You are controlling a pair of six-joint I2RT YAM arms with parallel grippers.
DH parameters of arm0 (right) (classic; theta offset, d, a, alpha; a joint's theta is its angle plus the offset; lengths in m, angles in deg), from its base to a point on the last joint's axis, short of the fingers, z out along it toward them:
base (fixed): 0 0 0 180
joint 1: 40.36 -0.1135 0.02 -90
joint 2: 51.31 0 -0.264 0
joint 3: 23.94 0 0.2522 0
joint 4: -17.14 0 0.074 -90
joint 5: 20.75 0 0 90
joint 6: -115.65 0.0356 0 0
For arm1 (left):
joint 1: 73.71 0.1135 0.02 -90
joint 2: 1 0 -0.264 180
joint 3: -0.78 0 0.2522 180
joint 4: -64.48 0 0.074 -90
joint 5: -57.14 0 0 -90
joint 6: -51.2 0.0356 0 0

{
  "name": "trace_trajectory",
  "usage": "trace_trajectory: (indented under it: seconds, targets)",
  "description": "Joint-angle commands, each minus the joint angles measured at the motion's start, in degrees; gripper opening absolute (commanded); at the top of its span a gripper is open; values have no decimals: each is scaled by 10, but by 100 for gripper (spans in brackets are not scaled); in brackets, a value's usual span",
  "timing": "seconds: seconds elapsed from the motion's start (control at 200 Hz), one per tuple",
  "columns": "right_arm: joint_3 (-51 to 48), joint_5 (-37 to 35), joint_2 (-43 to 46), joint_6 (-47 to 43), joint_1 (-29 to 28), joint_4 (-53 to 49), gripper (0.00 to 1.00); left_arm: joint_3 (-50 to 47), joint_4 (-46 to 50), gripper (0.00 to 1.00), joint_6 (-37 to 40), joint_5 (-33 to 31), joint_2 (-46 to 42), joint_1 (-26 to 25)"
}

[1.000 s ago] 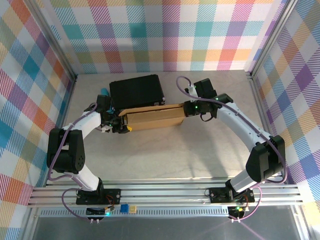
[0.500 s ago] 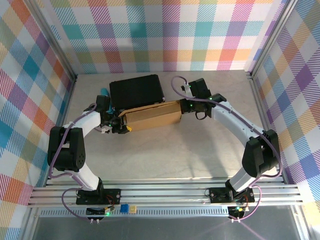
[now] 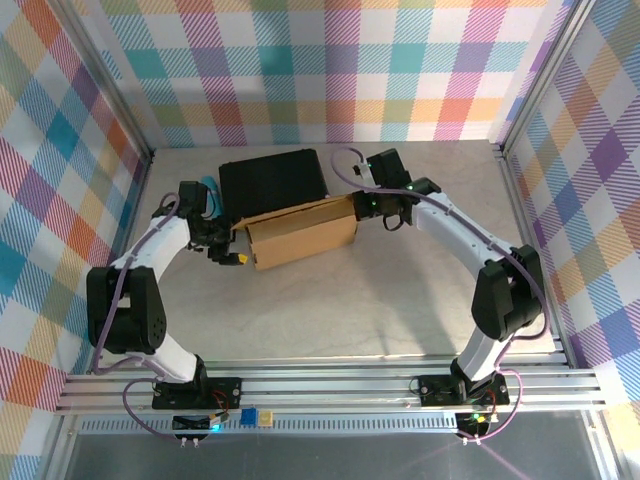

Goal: Fold the paper box

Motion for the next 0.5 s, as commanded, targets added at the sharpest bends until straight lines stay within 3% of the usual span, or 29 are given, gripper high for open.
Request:
trace_trajectory:
  seconds: [0.0, 0.215, 0.335, 0.435, 0.495]
  targets:
    - [10, 6, -30, -15, -6, -86, 0, 5, 97, 75, 74, -37, -44, 7]
    - [35, 6, -46, -23, -6, -111, 0, -34, 134, 80, 108, -56, -92, 7]
    - [49, 1, -54, -27, -6, -125, 0, 13, 209, 77, 157, -131, -117, 7]
    - [64, -3, -60, -32, -6, -139, 0, 110, 261, 68, 253, -230, -143, 0]
    - [72, -6, -65, -34, -6, -147, 0, 165, 271, 51, 336, -271, -147, -16]
